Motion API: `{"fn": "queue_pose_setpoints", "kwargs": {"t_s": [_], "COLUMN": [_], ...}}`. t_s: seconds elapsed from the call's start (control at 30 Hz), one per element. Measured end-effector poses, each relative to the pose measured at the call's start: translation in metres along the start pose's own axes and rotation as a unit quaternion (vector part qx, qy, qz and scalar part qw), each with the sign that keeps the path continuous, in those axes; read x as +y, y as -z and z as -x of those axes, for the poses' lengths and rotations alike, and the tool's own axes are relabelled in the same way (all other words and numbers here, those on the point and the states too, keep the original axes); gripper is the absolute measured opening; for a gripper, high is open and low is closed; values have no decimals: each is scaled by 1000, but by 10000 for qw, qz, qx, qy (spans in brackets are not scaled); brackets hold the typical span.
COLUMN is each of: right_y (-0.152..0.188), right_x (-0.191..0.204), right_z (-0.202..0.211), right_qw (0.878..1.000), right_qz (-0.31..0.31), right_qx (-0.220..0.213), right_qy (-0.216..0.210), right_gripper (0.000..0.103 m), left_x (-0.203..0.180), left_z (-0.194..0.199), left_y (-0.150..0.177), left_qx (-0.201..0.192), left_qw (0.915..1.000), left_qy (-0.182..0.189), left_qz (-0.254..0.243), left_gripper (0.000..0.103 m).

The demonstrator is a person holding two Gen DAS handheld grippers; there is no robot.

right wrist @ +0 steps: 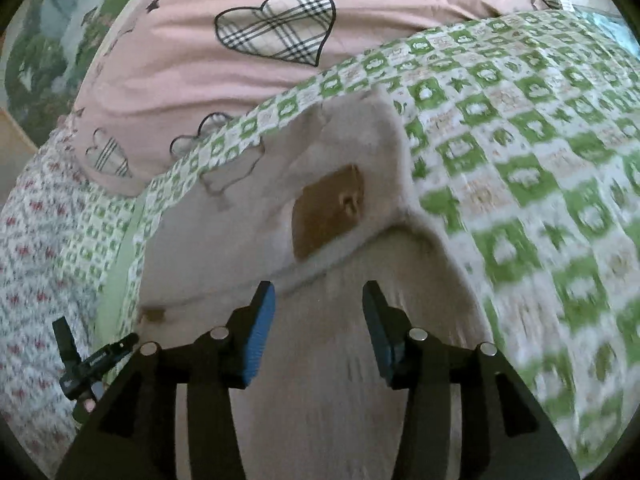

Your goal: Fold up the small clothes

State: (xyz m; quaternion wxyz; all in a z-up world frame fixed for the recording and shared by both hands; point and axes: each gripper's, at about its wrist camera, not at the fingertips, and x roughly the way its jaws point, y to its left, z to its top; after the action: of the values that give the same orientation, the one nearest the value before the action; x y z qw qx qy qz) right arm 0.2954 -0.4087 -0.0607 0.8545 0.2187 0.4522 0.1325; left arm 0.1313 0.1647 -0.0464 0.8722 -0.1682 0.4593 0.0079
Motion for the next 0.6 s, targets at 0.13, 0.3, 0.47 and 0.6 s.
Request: {"fn": "queue_pose_setpoints", "kwargs": {"t_s": [0.13, 0.3, 0.47, 0.6], "right_y": [22, 45, 70, 89], "right_x": [-6, -14, -24, -36], "right_z": [21, 38, 65, 86], "right_qw": [9999, 9992, 9977, 9968], "right_qz": [87, 240, 458, 523], "right_qx": [56, 229, 392, 490], "right_qy": [-77, -217, -319, -364], "right_gripper": [54, 55, 55, 56], "left_x": [-3, 1, 4, 2], "left_z": [26, 50, 66, 76], "left_y": [36, 82, 129, 151], "left_qx": [84, 377, 656, 844], "left_qw": [9993, 9954, 9920, 9868], "left_qy": [312, 867, 1018, 1339], "left_qz": [-190, -180, -355, -341], "left_gripper": [58, 64, 64, 66]}}
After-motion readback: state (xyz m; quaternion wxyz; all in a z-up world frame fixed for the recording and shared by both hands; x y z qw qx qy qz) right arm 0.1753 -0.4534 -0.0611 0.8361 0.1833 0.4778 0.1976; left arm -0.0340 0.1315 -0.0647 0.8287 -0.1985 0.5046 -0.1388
